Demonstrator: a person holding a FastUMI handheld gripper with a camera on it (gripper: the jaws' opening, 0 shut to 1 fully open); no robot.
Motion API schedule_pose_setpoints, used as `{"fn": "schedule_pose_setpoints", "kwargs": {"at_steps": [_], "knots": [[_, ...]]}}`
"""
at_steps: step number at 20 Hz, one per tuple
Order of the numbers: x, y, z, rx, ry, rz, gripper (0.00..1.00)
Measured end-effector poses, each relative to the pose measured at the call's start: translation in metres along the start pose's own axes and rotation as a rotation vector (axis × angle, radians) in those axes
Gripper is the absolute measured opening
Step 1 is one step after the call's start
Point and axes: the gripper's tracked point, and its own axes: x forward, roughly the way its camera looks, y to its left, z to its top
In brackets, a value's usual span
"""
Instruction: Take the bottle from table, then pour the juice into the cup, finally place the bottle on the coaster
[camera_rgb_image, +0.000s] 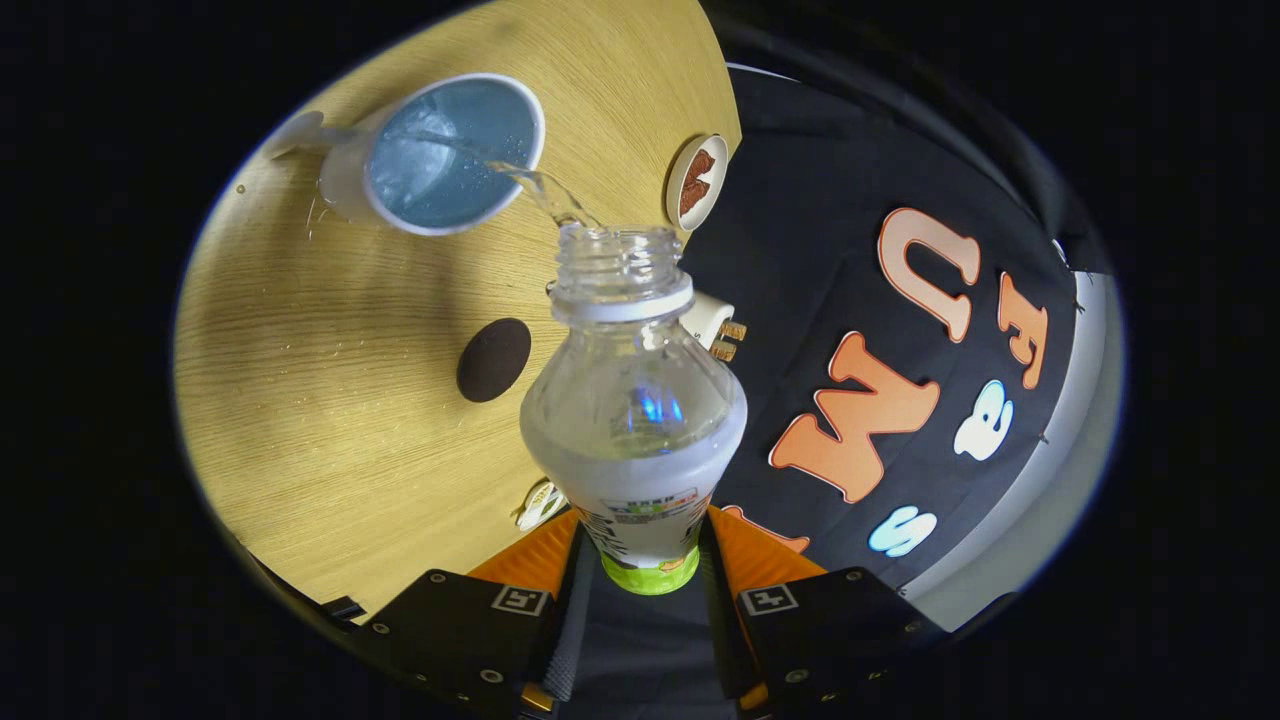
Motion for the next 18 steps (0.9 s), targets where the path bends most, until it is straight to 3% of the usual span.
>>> {"fn": "schedule_pose_setpoints", "kwargs": {"at_steps": [18], "knots": [[-0.004,-0.019,0.007,-0.128,-0.014,-0.049,0.55]]}}
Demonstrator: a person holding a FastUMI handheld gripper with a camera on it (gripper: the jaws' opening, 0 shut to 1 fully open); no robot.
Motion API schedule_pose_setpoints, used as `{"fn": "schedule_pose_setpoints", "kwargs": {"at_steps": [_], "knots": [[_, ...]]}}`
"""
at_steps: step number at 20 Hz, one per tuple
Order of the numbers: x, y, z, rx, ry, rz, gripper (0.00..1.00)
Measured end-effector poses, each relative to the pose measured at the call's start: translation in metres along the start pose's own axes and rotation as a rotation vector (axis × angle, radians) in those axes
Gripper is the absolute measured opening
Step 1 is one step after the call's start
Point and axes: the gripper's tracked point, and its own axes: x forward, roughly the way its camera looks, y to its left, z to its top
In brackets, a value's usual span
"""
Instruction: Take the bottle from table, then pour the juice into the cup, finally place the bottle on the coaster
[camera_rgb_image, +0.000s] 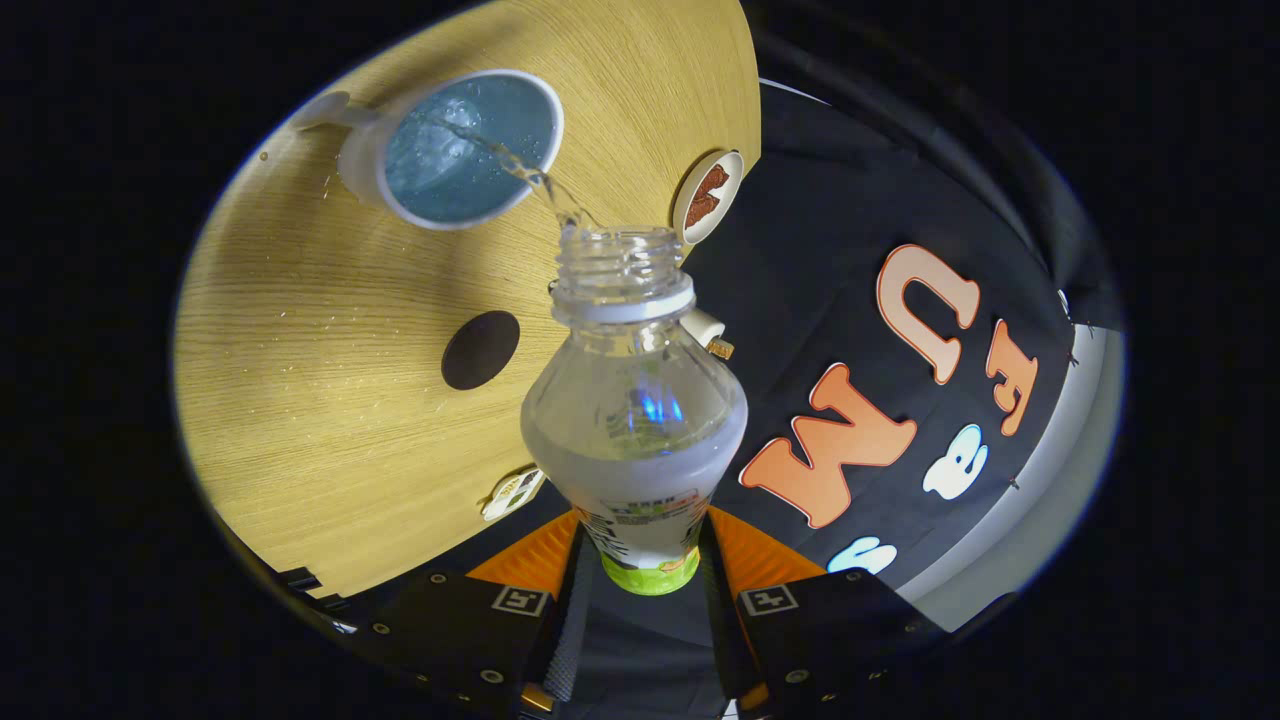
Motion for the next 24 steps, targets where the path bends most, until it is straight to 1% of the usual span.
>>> {"fn": "schedule_pose_setpoints", "kwargs": {"at_steps": [4,10,19,24], "knots": [[-0.004,-0.007,-0.002,-0.011,0.013,-0.018,0.55],[-0.007,-0.012,0.002,-0.038,-0.002,-0.038,0.55],[-0.004,-0.014,-0.001,-0.055,0.006,-0.038,0.55],[-0.001,-0.01,0.004,-0.055,-0.007,-0.025,0.55]]}}
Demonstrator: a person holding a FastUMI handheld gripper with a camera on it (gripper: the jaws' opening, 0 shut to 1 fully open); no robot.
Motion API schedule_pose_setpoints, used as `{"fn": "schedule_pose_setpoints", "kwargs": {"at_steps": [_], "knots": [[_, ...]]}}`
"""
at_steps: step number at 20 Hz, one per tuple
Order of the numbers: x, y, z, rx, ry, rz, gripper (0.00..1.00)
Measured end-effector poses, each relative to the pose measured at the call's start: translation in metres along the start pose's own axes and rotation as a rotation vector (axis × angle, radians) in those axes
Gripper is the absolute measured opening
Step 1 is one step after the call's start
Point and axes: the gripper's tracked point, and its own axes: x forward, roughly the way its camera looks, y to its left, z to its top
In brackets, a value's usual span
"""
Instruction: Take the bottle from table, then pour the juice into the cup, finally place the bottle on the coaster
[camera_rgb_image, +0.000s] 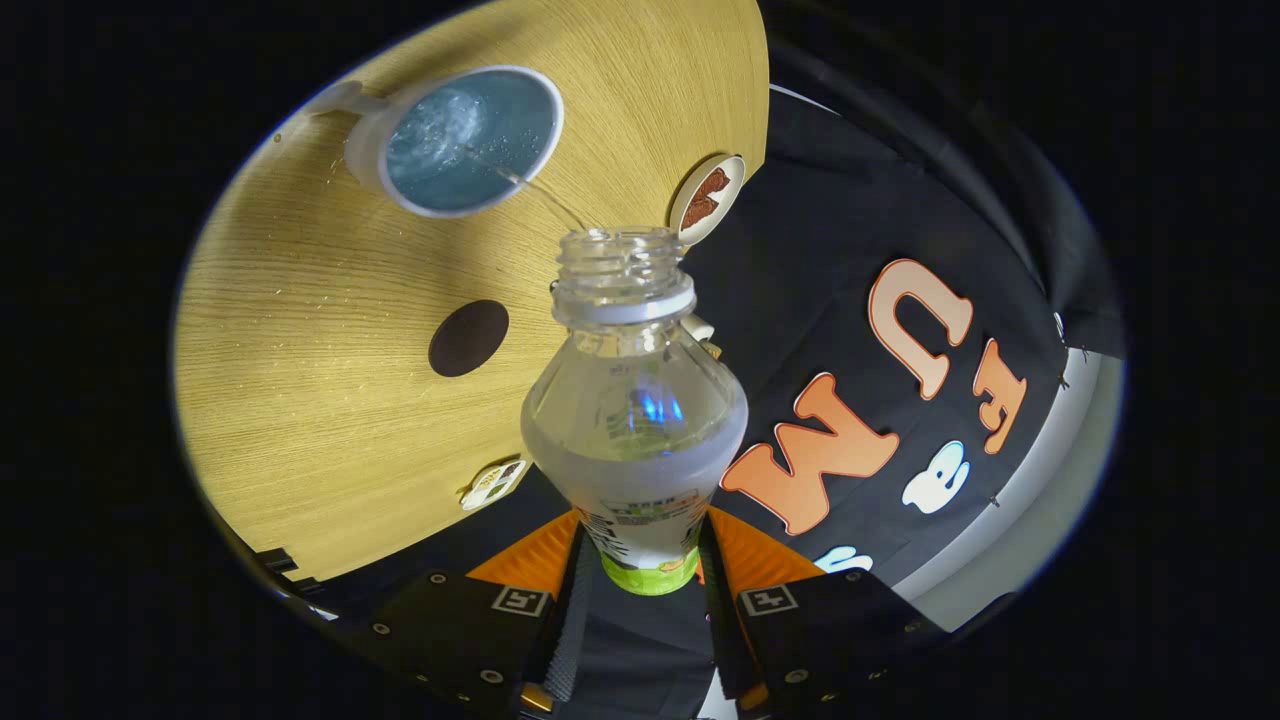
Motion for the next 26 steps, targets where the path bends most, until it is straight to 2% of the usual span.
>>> {"fn": "schedule_pose_setpoints", "kwargs": {"at_steps": [7,11,18,26], "knots": [[-0.002,0.016,0.009,0.093,-0.01,0.041,0.55],[-0.006,0.034,0.013,0.236,-0.007,0.089,0.55],[-0.004,0.044,0.014,0.673,-0.029,0.216,0.55],[0.03,0.036,-0.005,1.266,-0.068,0.319,0.55]]}}
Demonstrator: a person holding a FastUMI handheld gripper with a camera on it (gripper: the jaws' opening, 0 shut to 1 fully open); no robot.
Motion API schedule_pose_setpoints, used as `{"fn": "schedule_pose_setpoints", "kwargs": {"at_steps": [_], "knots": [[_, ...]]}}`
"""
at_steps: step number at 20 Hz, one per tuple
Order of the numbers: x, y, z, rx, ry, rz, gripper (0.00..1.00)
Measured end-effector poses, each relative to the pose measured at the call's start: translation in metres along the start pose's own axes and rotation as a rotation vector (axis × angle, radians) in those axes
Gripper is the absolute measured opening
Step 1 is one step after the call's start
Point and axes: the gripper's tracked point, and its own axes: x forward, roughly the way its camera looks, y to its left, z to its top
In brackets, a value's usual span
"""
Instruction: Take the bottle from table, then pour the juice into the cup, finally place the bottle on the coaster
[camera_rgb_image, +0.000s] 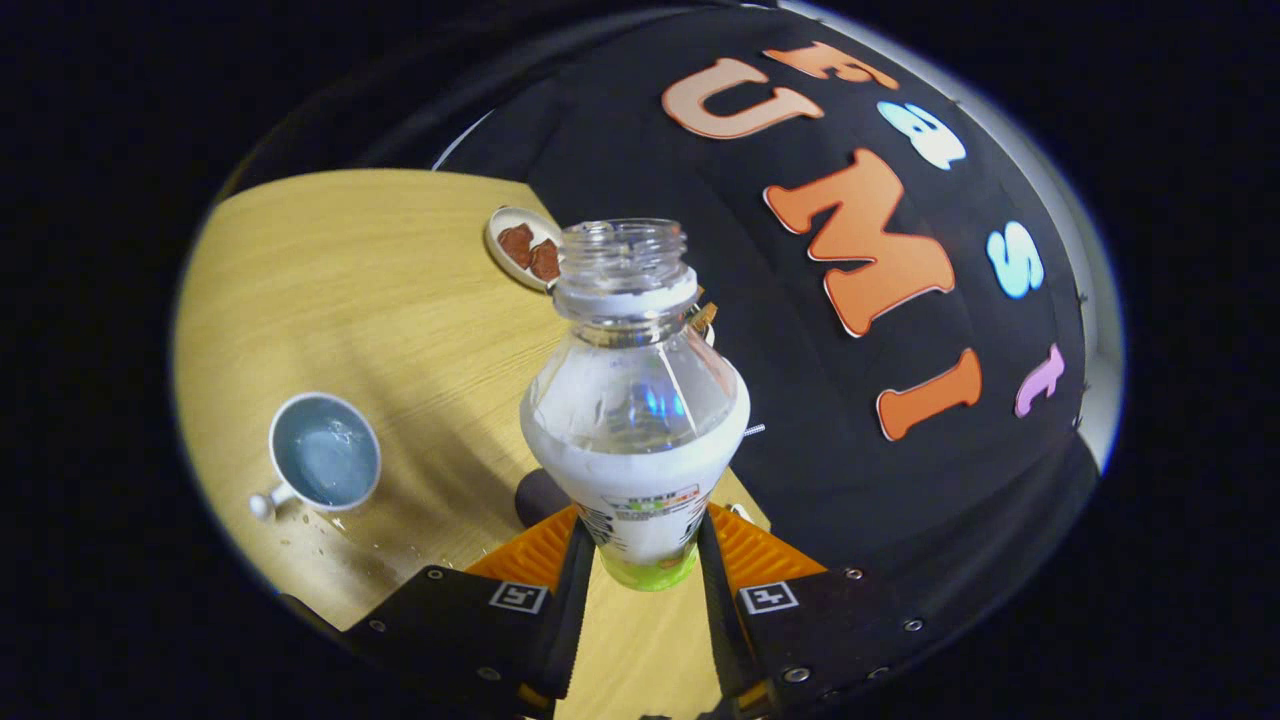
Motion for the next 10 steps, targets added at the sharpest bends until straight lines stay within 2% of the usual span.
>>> {"fn": "schedule_pose_setpoints", "kwargs": {"at_steps": [5,10], "knots": [[0.039,-0.001,-0.012,0.338,-0.014,0.093,0.55],[0.076,0.016,-0.028,0.606,-0.018,0.18,0.55]]}}
